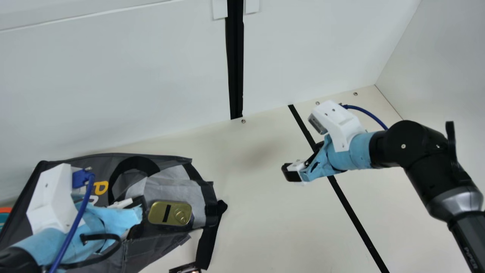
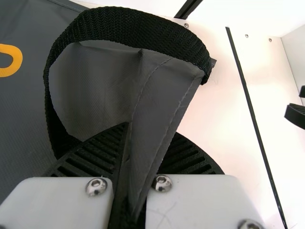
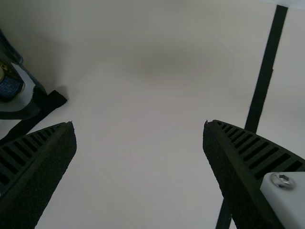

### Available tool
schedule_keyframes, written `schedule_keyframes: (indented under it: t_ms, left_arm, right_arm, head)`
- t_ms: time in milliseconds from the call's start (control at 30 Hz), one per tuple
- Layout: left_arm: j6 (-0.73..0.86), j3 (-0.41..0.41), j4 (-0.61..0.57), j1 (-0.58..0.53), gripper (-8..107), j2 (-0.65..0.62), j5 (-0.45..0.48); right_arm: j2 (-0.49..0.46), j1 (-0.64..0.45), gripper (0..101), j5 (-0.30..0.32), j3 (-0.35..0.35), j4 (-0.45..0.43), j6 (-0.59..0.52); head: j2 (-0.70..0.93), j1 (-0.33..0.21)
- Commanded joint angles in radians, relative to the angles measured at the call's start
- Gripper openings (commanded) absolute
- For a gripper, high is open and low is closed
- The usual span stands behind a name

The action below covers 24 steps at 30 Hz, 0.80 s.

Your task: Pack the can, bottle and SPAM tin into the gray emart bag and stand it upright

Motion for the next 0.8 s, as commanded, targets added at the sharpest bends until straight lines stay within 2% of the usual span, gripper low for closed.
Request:
schedule_keyframes:
  t_ms: [0,767]
  left_arm:
    - [0.0,0.0,0.0,0.0,-8,0.0,0.0]
    - [0.0,0.0,0.0,0.0,-8,0.0,0.0]
  right_arm:
    - [0.008,0.012,95,-0.001,0.005,0.01,-0.011]
    - [0.13,0.156,95,-0.032,0.027,0.177,-0.17]
  head:
    - [-0.002,-0.023]
    - [-0.002,-0.023]
